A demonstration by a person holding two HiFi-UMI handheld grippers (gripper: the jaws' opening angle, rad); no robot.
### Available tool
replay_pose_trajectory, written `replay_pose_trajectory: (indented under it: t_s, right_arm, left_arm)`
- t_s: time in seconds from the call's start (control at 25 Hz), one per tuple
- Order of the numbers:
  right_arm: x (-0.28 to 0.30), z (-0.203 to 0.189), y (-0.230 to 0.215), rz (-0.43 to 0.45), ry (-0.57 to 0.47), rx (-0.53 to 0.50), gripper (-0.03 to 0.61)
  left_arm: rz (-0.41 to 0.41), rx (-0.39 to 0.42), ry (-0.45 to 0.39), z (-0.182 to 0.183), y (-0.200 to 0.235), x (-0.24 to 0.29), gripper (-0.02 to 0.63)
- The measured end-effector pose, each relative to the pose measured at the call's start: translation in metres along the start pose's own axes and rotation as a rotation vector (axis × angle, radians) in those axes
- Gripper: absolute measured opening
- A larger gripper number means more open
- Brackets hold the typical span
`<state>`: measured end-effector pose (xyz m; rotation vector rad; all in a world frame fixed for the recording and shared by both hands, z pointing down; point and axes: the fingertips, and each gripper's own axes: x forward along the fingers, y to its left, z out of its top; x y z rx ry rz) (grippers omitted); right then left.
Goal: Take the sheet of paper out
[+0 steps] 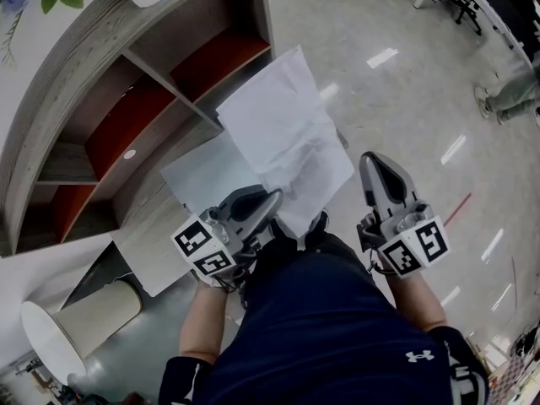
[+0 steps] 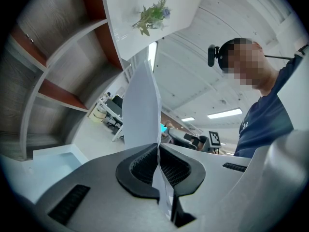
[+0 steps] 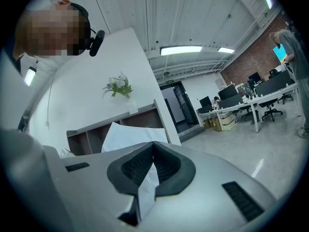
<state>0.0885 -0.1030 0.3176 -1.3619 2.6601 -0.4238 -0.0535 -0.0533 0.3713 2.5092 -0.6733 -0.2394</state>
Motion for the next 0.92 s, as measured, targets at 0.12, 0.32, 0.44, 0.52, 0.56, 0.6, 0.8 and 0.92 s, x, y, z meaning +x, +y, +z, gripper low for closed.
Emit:
replay_pose_trajectory:
  t_s: [0.12, 0.32, 0.44, 0.52, 0.56, 0.6, 0.8, 0.92]
  right_arm:
    - [0.0000, 0.0001, -0.0003, -0.001, 0.000, 0.001, 0.012]
    - [0.0007, 0.0010, -0.0013, -0.003, -0.001, 0.001, 0.012]
    - [0.0017, -0.0005, -0.0010, -0.002, 0.002, 0.002, 0.012]
    - [0.0021, -0.0011, -0.0011, -0.001, 0.002, 0.001, 0.012]
    - [0.0024, -0.0012, -0.0012, 0.000, 0.002, 0.001, 0.012]
    - [0.0027, -0.0012, -0.0013, 0.000, 0.003, 0.001, 0.012]
    - [0.0023, -0.0003, -0.0028, -0.003, 0.002, -0.001, 0.012]
    - [0.0028, 0.0011, -0.0039, -0.002, -0.002, -0.004, 0.012]
  left_arm:
    - [0.003, -0.001, 0.004, -0.0009, 0.0011, -0.0001, 0.017]
    - [0.004, 0.000, 0.007, -0.0007, 0.0021, 0.0007, 0.017]
    - [0.006, 0.000, 0.007, -0.0007, 0.0035, 0.0001, 0.017]
    - [0.007, 0.001, 0.009, -0.0013, 0.0045, 0.0001, 0.017]
    - [0.008, 0.001, 0.010, -0.0014, 0.0050, 0.0000, 0.017]
    - [0.010, 0.001, 0.011, -0.0016, 0.0056, -0.0002, 0.017]
    - [0.014, -0.001, 0.012, -0.0018, 0.0069, -0.0006, 0.017]
    - [0.014, 0.002, 0.010, -0.0005, 0.0078, 0.0001, 0.017]
